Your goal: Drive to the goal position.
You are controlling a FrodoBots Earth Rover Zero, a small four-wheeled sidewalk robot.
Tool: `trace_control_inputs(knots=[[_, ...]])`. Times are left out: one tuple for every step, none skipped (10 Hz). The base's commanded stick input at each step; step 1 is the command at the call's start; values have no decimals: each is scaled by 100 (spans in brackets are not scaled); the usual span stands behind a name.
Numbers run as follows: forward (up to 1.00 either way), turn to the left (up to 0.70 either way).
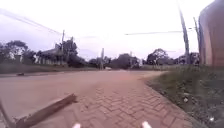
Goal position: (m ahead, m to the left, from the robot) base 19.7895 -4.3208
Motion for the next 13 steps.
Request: trace_control_inputs(knots=[[50,5],[50,15],[50,23],[50,1],[50,12],[50,9],[50,-50],[50,-50],[50,-50],[50,-46],[50,-18],[50,8],[50,7]])
